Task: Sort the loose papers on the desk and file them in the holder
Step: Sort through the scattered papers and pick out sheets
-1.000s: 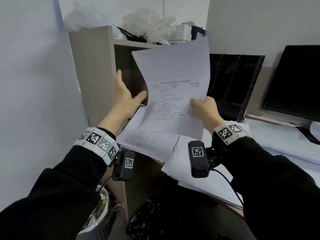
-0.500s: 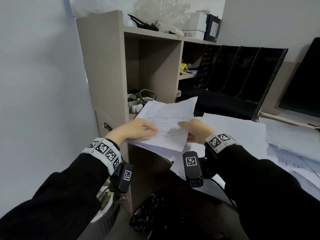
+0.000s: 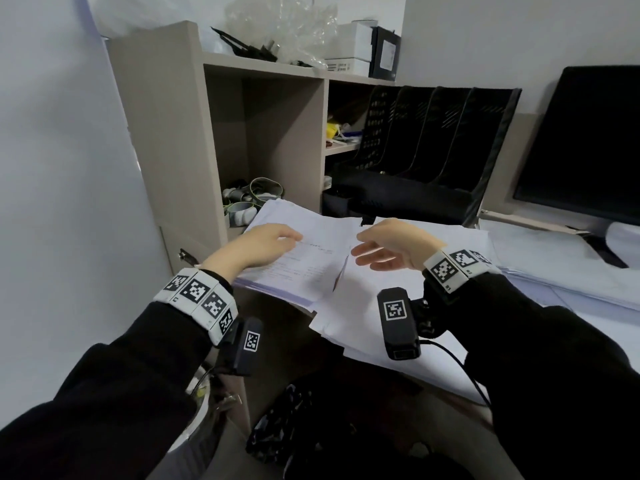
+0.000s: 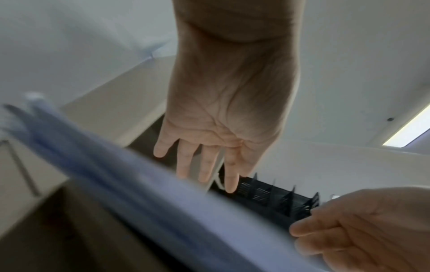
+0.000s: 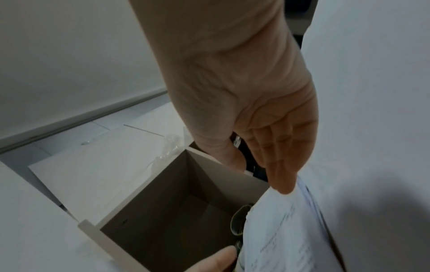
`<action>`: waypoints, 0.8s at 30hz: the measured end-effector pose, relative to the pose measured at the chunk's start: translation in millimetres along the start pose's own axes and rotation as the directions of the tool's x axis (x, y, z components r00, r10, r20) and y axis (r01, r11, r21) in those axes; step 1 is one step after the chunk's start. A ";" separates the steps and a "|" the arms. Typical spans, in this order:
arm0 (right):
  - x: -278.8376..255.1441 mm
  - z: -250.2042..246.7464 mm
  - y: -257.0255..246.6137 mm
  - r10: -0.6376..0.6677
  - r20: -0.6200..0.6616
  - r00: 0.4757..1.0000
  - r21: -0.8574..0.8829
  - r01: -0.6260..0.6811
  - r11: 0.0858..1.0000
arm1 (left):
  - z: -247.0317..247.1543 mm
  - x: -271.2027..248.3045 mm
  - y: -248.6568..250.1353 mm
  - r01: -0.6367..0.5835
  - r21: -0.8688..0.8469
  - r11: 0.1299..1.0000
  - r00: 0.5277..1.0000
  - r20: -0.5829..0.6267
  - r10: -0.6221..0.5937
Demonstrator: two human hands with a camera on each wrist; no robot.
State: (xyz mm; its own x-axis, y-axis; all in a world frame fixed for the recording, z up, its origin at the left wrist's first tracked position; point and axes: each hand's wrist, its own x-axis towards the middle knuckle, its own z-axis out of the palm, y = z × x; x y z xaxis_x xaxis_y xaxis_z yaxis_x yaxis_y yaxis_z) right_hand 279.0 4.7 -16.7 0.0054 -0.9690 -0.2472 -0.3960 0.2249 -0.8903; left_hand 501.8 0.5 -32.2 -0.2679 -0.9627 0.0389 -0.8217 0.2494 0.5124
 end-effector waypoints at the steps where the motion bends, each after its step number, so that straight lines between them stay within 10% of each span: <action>1: -5.2 -7.6 1.8 -0.012 -0.011 1.000 -0.015 0.012 1.000 | 0.9 -1.3 12.7 -0.034 -0.017 0.999 0.999 -0.024 0.033; 6: -40.3 -62.2 24.4 -0.004 -0.113 0.994 -0.118 -0.009 0.993 | 22.2 -5.2 101.3 -0.237 -0.072 0.969 0.971 -0.006 0.237; 12: -94.3 -143.4 61.1 0.116 -0.212 0.970 -0.263 -0.171 0.950 | 63.3 -1.0 209.7 -0.387 -0.082 0.918 0.853 0.346 0.390; 19: -163.0 -224.2 113.0 0.229 -0.370 0.901 -0.433 -0.385 0.815 | 128.5 5.8 299.2 -0.551 0.166 0.818 0.663 0.682 0.308; 24: -192.2 -233.4 129.3 0.317 -0.371 0.873 -0.601 -0.486 0.634 | 163.3 7.4 334.3 -0.641 0.266 0.720 0.632 0.715 0.298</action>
State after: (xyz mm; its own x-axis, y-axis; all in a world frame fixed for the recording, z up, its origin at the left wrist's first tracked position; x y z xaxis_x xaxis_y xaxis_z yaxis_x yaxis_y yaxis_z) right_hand 12.4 196.0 4.9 -0.4617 -0.8127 -0.3555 -0.8059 0.5518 -0.2146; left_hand 143.0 94.0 -0.7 -0.7738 -0.4589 -0.4366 -0.5542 0.8243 0.1157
